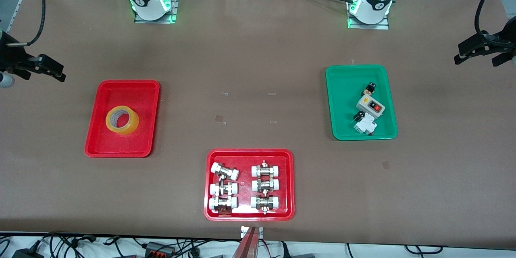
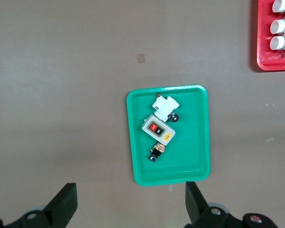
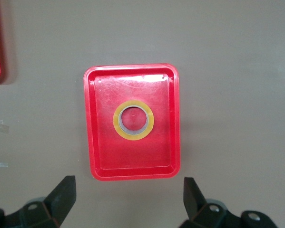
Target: Left arm passes tape to right arm into tray
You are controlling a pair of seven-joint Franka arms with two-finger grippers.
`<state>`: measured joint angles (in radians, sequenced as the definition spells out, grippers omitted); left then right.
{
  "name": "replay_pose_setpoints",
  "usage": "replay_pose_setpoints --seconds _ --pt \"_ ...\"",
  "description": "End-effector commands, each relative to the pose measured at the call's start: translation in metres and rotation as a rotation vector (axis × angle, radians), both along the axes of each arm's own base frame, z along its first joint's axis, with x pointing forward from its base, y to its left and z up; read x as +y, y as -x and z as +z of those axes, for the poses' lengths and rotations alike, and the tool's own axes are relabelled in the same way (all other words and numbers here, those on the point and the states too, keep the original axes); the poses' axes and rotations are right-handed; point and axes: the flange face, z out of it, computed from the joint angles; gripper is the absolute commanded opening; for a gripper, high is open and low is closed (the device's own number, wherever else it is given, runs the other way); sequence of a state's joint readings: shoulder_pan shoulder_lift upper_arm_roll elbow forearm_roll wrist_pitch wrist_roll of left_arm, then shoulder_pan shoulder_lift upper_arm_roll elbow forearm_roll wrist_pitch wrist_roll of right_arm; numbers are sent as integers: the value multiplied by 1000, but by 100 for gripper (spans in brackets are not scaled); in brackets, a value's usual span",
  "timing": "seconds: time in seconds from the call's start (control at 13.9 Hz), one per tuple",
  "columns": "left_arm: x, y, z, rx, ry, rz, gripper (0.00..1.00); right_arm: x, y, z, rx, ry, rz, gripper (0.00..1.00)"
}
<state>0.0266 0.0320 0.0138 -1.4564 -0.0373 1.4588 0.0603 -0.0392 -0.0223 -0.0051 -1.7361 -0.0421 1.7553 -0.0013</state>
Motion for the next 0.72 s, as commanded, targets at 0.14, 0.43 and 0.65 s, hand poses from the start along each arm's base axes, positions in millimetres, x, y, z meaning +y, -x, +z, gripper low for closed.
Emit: replay_pose_setpoints --seconds 0.14,0.43,0.65 --pt "4 0 7 2 -1 -1 100 2 21 -1 8 12 11 100" --pt "1 -1 7 2 -4 -7 100 -2 23 4 25 7 41 100" --pt "8 -1 8 -6 -7 -11 100 -1 22 9 10 -8 26 100"
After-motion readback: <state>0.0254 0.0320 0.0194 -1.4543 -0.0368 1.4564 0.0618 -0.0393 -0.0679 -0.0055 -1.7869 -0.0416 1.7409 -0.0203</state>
